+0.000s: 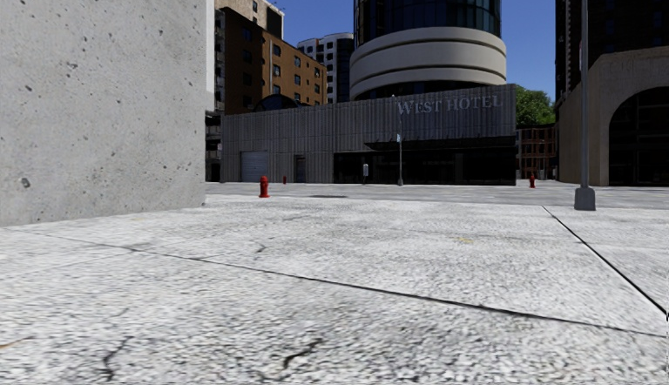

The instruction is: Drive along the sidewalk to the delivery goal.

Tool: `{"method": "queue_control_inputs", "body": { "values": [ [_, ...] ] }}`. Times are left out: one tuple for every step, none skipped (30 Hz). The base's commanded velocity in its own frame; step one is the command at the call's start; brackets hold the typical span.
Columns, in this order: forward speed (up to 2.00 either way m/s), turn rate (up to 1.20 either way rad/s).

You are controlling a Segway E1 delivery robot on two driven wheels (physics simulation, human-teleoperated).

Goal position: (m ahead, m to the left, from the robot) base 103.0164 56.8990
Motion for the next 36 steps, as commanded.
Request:
{"method": "queue_control_inputs", "body": {
  "values": [
    [2.00, 0.00],
    [2.00, 0.00],
    [2.00, 0.00],
    [2.00, 0.00],
    [2.00, 0.00],
    [2.00, 0.00],
    [2.00, 0.00],
    [2.00, 0.00],
    [2.00, 0.00],
    [2.00, 0.00],
    [2.00, 0.00],
    [2.00, 0.00],
    [2.00, 0.00],
    [2.00, 0.00],
    [2.00, 0.00],
    [2.00, 0.00],
    [2.00, 0.00],
    [2.00, 0.00],
    [2.00, 0.00],
    [2.00, 0.00],
    [2.00, 0.00],
    [2.00, 0.00],
    [2.00, 0.00],
    [2.00, 0.00],
    [2.00, 0.00],
    [2.00, 0.00],
    [2.00, 0.00],
    [2.00, 0.00],
    [2.00, 0.00],
    [2.00, 0.00],
    [2.00, 0.00],
    [2.00, 0.00],
    [2.00, 0.00],
    [2.00, 0.00],
    [2.00, 0.00],
    [2.00, 0.00]
  ]
}}
